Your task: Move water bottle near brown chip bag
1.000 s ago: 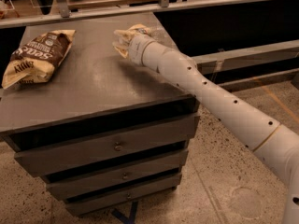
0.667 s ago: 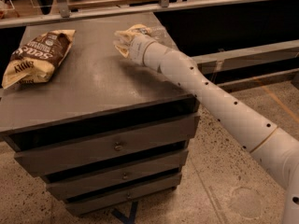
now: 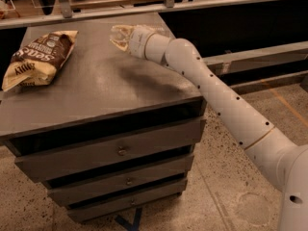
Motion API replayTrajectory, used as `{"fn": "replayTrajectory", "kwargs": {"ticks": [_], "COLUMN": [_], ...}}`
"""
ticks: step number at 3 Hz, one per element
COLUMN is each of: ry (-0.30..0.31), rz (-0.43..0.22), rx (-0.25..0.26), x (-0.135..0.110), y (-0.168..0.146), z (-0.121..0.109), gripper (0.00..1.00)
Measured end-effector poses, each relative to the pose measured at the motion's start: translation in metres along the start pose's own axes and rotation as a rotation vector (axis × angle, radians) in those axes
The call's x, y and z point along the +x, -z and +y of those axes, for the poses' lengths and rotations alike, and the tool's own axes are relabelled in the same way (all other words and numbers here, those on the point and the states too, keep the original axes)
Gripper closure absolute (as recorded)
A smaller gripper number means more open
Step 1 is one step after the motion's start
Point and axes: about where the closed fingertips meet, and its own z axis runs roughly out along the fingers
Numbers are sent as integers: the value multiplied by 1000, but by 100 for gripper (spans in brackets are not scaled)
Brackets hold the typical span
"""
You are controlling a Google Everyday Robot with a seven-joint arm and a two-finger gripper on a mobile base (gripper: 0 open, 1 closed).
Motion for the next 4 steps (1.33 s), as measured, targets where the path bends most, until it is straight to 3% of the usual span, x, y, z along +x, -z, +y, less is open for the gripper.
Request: {"fn": "replayTrajectory", "kwargs": {"ticks": [1,2,3,4], "ry": [-33,-78,-191,-353], "rz": [-54,-128,-250,-404], "rx": [-64,-146,-156,-138], "x": [-14,-37,-63,-99], "y": [-12,-10,-1,1], "z": [-31,-44,-53,-61], "gripper": [100,100,100,100]}}
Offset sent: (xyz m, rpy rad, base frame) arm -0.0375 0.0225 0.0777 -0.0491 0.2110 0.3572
